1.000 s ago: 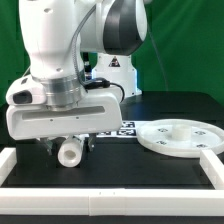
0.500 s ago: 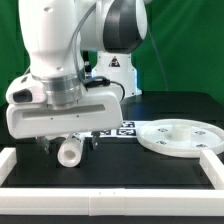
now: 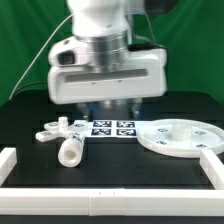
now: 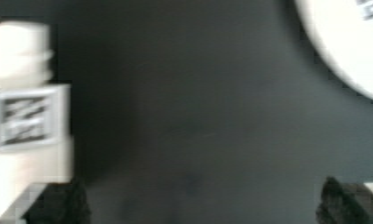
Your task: Assemble round table
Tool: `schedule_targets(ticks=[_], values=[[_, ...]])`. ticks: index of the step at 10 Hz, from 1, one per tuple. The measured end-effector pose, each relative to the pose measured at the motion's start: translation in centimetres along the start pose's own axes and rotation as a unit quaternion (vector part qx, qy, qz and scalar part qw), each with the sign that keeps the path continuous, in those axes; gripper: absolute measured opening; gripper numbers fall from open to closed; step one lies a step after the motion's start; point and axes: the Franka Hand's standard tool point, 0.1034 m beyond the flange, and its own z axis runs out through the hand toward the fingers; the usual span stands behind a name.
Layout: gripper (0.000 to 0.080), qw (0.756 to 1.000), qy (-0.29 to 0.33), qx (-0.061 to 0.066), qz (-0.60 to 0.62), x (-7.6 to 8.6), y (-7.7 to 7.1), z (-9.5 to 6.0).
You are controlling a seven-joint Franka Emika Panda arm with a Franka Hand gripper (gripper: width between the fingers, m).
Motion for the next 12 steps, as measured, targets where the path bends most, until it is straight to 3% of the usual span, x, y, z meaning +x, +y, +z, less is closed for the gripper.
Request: schedule_targets(ticks=[1,5,7,8,9,10,12], values=[[0.0649,1.0,0.018,-0.006,0.018,0.3,-1.5,0.5],[0.0649,1.0,0.016,-0.008,0.006,0.0,-1.8,0.5],[0.0649,0.999,0.044,-0.015,-0.023,-2.9,-6.4,0.2],[0.0649,0.997,0.042,-0.045,-0.052,-4.8,-8.3,0.9],[0.0649,0.991,0.039,-0.085,-0.096,-5.2,-9.6,1.1],[0.0649,0.993,0.038,-0.071,-0.091,-5.0,-9.5,1.1],[0.0649,0.993,0.038,-0.069,-0.085,-4.9,-9.2,1.1]])
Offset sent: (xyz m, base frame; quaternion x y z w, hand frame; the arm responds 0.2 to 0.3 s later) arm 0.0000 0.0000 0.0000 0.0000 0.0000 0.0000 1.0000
